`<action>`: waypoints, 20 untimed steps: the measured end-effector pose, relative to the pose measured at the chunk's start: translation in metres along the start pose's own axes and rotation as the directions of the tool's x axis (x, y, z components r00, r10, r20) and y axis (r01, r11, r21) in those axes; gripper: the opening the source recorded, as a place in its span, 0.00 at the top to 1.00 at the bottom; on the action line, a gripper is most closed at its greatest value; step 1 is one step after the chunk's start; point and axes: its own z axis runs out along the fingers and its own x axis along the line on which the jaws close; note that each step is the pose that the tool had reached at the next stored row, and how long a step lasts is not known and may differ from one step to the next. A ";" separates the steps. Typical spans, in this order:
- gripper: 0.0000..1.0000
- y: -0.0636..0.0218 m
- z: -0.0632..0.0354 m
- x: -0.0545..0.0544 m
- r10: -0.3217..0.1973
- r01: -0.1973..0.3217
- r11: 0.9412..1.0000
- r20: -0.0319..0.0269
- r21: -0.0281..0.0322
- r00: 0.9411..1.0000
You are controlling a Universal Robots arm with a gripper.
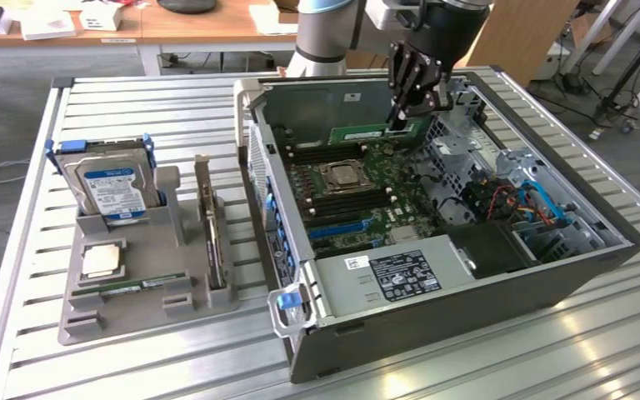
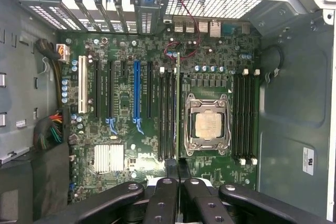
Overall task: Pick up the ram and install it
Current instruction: 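Pick up the ram and move it above insertion slot, then insert the ram into the slot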
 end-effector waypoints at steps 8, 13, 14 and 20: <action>0.88 -0.0001 0.0014 0.000 0.000 0.000 1.000 0.000 0.000 1.000; 0.88 -0.0002 0.0042 0.000 0.000 0.000 1.000 0.000 0.000 1.000; 0.88 -0.0002 0.0052 0.001 0.000 0.000 1.000 0.000 0.000 1.000; 0.88 -0.0004 0.0094 0.001 0.000 0.000 1.000 0.000 0.000 1.000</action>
